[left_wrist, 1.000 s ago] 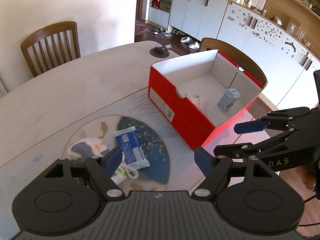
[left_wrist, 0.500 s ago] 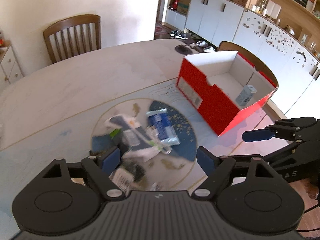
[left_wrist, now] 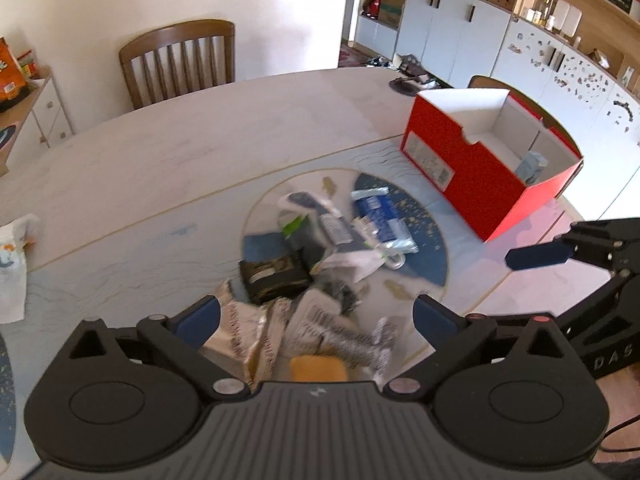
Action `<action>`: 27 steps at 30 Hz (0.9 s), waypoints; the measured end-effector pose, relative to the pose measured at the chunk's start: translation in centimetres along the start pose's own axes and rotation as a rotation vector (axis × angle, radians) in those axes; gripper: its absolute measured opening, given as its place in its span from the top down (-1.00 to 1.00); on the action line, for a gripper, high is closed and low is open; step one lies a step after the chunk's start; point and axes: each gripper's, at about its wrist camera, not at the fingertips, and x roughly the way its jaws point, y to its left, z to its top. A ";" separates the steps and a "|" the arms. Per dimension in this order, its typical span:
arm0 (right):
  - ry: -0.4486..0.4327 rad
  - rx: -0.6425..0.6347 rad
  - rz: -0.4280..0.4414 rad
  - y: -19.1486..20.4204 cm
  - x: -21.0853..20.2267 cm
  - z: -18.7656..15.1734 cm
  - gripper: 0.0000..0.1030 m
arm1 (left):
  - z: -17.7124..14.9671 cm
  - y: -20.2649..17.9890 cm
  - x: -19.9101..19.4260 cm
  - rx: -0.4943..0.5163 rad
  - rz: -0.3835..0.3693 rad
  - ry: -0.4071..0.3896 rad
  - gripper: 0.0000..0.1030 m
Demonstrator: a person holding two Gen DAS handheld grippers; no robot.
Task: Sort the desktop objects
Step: 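Withdraw both tools from the shoebox back over the pile of items, then grasp the yellow toy duck with the left tool while the right tool grasps a clear wrapper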
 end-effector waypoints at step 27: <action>0.106 -0.131 0.029 1.9 5.6 -0.4 -0.78 | -6.6 2.5 2.4 0.012 -0.066 0.084 -1.00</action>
